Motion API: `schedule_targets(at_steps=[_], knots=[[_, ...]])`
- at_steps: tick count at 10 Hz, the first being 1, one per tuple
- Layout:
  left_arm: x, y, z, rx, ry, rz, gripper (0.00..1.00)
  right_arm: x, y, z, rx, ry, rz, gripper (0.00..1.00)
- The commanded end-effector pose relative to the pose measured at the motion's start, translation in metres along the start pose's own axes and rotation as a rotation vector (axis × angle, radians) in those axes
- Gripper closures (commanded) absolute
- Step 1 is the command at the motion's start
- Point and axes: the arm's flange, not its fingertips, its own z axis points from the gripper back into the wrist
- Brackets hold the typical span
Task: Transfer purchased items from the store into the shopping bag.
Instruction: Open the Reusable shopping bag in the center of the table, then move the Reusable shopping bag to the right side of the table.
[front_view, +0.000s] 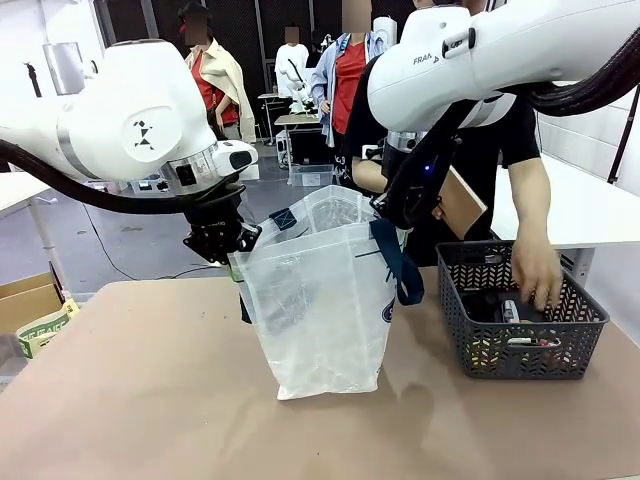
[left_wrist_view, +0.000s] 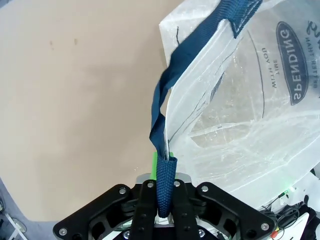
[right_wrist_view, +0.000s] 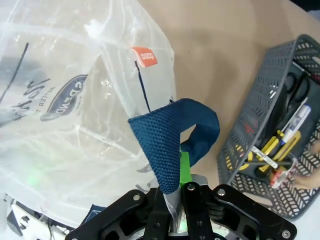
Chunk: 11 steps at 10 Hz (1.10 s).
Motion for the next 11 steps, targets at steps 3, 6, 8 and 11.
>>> schedule_targets(at_steps=[3, 6, 8, 11], knots=[[-0.0042, 0.0031, 0.0044, 0.01, -0.008, 0.011, 1.0, 0.0004, 0.0018, 0.0004, 0.001, -0.001, 0.006, 1.0], [-0.0042, 0.0031, 0.0044, 0.01, -0.008, 0.011, 1.0, 0.0004, 0.0018, 0.0004, 0.001, -0.001, 0.006, 1.0], [-0.0042, 0.0031, 0.0044, 0.01, -0.008, 0.011, 1.0, 0.0004, 0.0018, 0.0004, 0.001, -0.001, 0.006, 1.0], [-0.0042, 0.0031, 0.0044, 0.01, -0.008, 0.011, 1.0, 0.0004, 0.0018, 0.0004, 0.001, -0.001, 0.006, 1.0]])
